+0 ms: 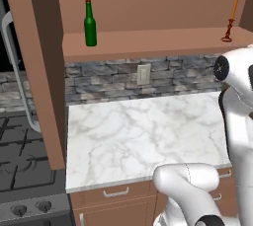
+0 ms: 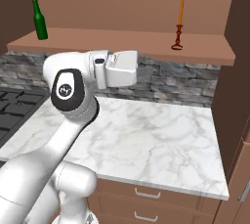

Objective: Get the candle and the beer from the cabinet and move them to the dining counter.

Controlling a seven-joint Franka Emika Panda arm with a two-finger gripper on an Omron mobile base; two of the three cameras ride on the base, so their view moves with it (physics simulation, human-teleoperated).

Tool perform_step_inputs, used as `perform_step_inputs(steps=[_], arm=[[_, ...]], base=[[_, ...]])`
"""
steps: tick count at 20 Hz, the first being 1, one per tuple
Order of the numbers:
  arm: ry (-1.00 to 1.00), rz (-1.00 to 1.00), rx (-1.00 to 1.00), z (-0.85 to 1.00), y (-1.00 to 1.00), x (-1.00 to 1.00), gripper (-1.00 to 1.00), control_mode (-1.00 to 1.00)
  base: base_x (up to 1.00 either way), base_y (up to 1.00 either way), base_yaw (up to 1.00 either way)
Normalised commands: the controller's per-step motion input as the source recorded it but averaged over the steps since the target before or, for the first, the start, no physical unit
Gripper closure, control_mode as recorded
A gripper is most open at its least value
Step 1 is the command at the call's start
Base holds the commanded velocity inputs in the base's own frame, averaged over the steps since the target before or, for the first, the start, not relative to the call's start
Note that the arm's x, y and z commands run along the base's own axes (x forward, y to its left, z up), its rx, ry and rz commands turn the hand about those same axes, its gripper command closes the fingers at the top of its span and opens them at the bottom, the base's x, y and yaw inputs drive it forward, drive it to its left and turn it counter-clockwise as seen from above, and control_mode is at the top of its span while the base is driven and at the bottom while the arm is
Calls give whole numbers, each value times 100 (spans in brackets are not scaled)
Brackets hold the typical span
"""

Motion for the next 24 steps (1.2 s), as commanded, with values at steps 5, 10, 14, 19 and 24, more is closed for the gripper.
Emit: perform_step_inputs(steps=[5, 10, 14, 19, 24], arm=[[13, 44, 4, 11, 18, 0, -100, -100], [16, 48, 7, 7, 5, 0, -100, -100], [16, 44, 14, 16, 4, 0, -100, -100], [16, 36, 19, 24, 8, 0, -100, -100], [12, 30, 18, 25, 1, -4, -100, -100]], base=[[0, 0, 0], [0, 0, 0], [0, 0, 0], [0, 0, 0], [0, 0, 0]])
